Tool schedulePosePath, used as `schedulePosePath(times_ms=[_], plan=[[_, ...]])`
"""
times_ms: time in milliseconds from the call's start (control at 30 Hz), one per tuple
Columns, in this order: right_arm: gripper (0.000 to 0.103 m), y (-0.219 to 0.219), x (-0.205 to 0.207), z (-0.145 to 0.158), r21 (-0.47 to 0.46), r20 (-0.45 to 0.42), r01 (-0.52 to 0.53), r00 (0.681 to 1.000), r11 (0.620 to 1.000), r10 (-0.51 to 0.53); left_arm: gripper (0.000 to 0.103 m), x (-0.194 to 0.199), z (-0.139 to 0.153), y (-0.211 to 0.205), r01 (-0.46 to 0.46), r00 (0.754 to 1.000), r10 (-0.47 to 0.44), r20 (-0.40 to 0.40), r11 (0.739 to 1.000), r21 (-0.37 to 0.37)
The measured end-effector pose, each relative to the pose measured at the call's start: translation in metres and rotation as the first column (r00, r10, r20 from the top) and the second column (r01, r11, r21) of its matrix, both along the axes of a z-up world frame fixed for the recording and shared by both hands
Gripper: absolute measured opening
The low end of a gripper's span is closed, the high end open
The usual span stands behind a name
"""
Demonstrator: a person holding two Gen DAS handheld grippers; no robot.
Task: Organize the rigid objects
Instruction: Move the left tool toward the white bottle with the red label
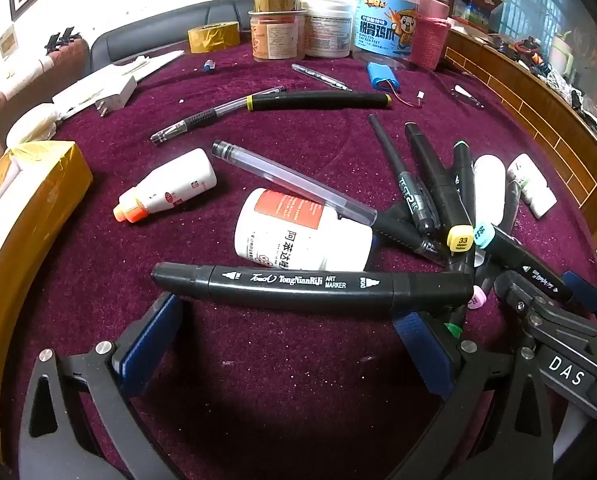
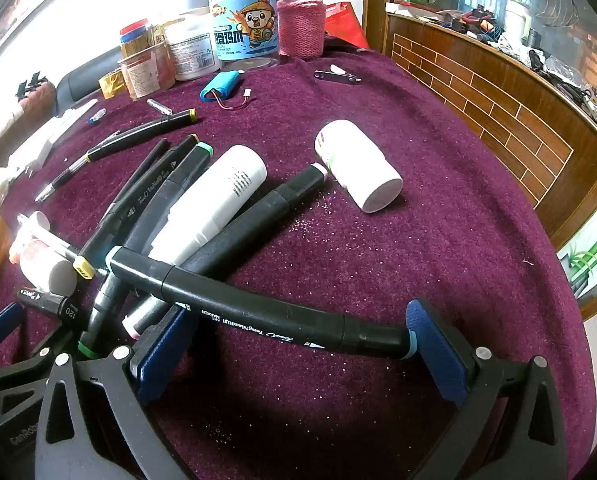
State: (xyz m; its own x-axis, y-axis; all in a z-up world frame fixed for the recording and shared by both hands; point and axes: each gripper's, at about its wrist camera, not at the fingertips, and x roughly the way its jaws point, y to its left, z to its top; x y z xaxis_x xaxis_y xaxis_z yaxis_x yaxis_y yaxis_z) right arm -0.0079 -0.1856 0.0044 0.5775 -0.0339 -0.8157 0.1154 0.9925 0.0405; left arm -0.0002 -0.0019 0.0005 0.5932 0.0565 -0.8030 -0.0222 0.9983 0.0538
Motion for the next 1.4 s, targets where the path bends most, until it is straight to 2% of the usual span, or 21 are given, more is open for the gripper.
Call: schedulePosePath(times_ms=[33, 1133, 1267, 1400], plan=[[0.102, 0.0, 0.0, 0.0, 0.001, -0.003, 0.0, 1.0, 1.0, 0.0, 0.103, 0.0, 0.0, 0.001, 0.0, 1.0, 0.0, -0.008, 0.999, -0.043], [0.102, 0.0, -0.001, 0.001, 0.0, 0.0, 0.0, 1.0, 1.0, 0.0, 0.103, 0.001, 0.0, 0.003, -0.01, 1.0, 0.009, -0.007, 0.998, -0.055], [0.102, -0.006, -0.001, 0.0, 0.013, -0.011, -0.035, 0.999, 0.999, 0.035, 0.103, -0.009, 0.003, 0.011, 0.094, 0.993, -0.099, -0.066, 0.993, -0.07], [0.102, -0.006, -0.001, 0.001, 0.024, -0.059, -0.069, 0.996, 0.997, 0.071, 0.103, -0.023, 0.004, 0.019, 0.133, 0.989, -0.138, -0.059, 0.988, -0.082]])
